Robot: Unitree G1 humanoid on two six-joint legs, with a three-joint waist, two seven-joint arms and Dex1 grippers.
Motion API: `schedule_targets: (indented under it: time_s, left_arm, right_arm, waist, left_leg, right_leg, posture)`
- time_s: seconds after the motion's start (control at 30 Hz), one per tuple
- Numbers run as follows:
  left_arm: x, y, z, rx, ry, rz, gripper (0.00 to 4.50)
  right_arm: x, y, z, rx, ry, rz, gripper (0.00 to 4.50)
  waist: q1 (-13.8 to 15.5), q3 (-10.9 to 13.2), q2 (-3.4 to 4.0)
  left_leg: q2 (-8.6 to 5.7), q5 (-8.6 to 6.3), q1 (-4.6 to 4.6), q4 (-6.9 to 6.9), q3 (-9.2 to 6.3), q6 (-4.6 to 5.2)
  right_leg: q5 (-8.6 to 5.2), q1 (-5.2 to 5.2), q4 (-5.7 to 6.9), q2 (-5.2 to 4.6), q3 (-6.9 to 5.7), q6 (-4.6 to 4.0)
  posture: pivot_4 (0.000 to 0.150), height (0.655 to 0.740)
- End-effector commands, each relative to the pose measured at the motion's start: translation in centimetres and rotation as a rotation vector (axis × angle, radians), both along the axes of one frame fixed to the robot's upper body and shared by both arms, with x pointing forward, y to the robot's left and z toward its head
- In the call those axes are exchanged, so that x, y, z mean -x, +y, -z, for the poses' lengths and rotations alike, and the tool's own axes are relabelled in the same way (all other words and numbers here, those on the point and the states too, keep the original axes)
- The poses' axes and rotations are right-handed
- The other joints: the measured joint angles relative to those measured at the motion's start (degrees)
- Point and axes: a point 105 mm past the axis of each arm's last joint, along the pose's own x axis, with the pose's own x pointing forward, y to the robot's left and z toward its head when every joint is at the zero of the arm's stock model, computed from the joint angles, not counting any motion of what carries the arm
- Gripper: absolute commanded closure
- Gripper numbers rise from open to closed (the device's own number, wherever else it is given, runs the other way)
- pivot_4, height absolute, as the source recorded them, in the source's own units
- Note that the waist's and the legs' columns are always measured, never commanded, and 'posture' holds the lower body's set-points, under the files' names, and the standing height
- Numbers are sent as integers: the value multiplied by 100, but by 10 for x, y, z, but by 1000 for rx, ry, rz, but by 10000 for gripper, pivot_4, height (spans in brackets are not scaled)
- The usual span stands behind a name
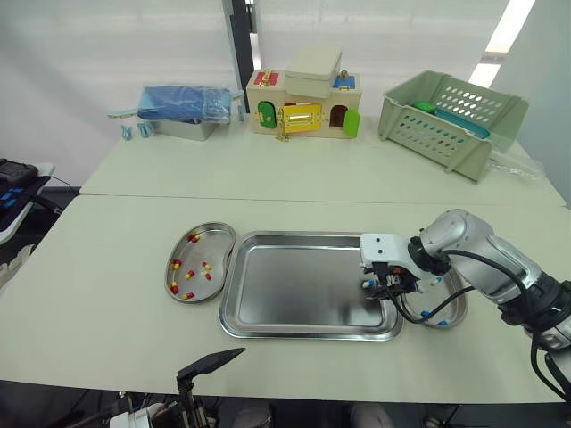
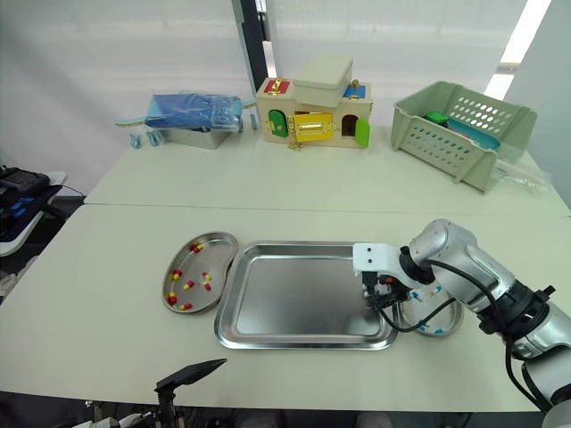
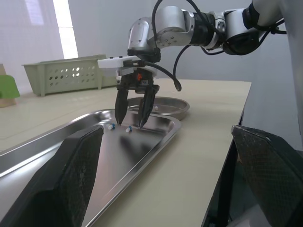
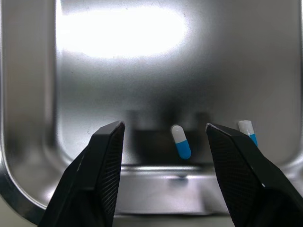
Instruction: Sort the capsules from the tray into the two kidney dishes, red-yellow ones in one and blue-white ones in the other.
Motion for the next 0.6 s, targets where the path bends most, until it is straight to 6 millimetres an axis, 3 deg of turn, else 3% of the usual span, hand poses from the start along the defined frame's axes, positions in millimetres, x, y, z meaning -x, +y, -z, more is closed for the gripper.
schedule_targets:
  time_s: [0.03,0.13,0.27,0.53,0.6]
  left_arm:
    - [1,-1,0,0,0,-4,0]
    - [0,-1,0,4,2,-10,0]
    - [-2,2,1,4,15,-24,0]
    - [-4,4,2,-2,17,-23,0]
    - [-5,5,2,-4,15,-19,0]
  right_arm:
    - [-2,1,-1,6,-11,-16,15475]
    - [-3,2,3,20,-10,-33,15475]
    - [-3,-2,8,54,-24,-42,23600]
    - [-4,-2,8,56,-32,-38,44533]
    - [-4,0,6,40,-34,-37,44928]
  waist:
    - [-1,0,0]
    - [-5,1,1]
    - [0,0,1]
    - [0,0,1]
    - [0,0,1]
  left_leg:
    - [0,0,0,0,0,0]
    - [0,0,0,0,0,0]
    - [0,0,0,-1,0,0]
    - [0,0,1,-1,0,0]
    - [0,0,0,-1,-1,0]
  right_leg:
    - [0,0,0,0,0,0]
    - [0,-1,0,0,0,0]
    - [0,-1,1,0,0,0]
    - [0,0,0,0,0,0]
    - [0,0,0,0,-1,0]
  posture:
    - [1500,7400]
    - [1500,7400]
    - [1500,7400]
    - [1500,7400]
    - [1500,7400]
